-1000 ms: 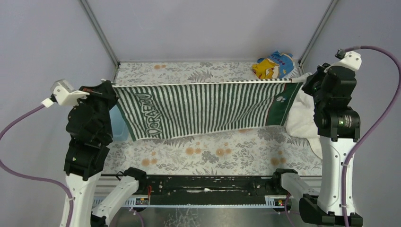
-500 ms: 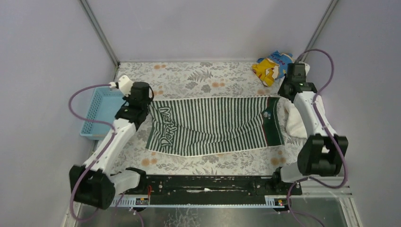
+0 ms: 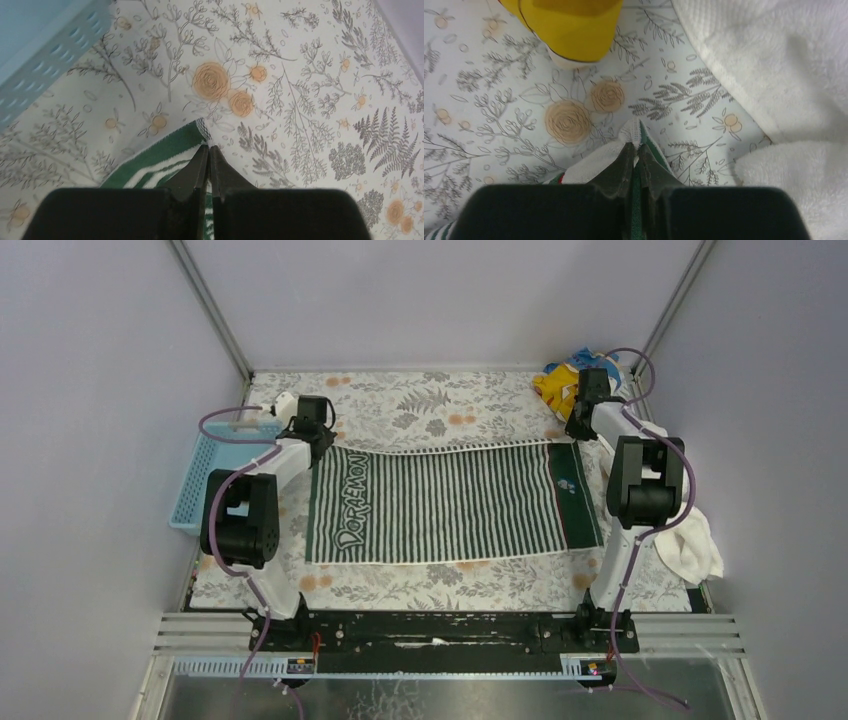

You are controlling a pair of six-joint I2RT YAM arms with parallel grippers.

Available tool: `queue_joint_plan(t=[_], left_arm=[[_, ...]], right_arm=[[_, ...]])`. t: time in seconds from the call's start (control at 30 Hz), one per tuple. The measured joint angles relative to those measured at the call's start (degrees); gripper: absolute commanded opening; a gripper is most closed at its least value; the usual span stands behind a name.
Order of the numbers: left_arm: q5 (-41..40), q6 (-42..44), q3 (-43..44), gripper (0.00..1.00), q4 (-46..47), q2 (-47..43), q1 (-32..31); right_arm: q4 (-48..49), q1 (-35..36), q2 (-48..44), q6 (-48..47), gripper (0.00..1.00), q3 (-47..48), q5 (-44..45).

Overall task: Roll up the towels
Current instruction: Flatten out the towel at the center of the board, then fold the towel at the center of the board.

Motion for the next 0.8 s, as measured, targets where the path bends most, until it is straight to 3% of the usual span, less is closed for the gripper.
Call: queue_joint_plan(t=[0.5, 0.8], left_arm=[[7.1, 0.1, 5.9, 0.00, 1.0, 4.5, 3.7], [8.4, 0.2, 4.5, 0.00, 0.7, -3.3, 3.8]], right_arm=[[0.3, -1.2, 2.1, -0.4, 0.05, 8.2, -2.3], [0.3, -2.1, 0.0, -0.6, 0.06, 4.3, -4.2]])
